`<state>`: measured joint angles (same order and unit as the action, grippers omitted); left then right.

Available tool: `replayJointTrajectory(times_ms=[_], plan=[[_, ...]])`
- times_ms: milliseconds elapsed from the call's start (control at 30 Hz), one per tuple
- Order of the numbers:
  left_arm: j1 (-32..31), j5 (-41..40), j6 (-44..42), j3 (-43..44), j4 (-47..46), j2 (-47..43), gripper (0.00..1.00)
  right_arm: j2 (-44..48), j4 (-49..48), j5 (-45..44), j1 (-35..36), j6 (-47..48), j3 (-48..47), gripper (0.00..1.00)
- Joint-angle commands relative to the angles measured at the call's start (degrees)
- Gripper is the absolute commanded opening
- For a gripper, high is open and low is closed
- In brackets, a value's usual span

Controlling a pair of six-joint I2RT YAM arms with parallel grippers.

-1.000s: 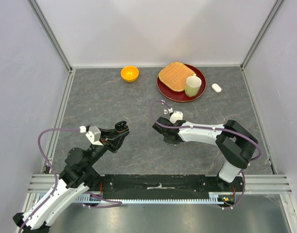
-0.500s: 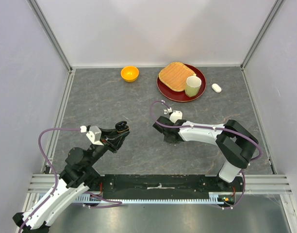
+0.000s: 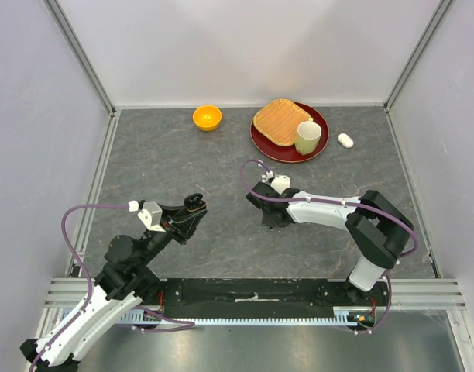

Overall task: Insert the wireless bluetooth earbuds into the charging case
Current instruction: Pick up the earbud from the center of the board.

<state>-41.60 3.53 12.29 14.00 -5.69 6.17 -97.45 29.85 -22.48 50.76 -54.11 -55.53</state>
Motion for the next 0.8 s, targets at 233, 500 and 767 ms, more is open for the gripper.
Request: replayJointTrajectory(times_ms=[233,500,767], plan=[[-0.1,1.0,-0.8,2.0,-1.3,0.3,0.02,-4.2,-0.1,6.7,-0.7,-1.1,5.6,0.31],[-0.1,1.3,-0.8,2.1,-1.3,0.8,0.02,-2.1,-0.6,6.0,-0.7,-1.5,5.9,0.2],[-0.1,2.2,0.1,1.8,-1.4,1.6,0.02,7.8,-1.5,1.1,-0.4,0.2,4.7,0.0]])
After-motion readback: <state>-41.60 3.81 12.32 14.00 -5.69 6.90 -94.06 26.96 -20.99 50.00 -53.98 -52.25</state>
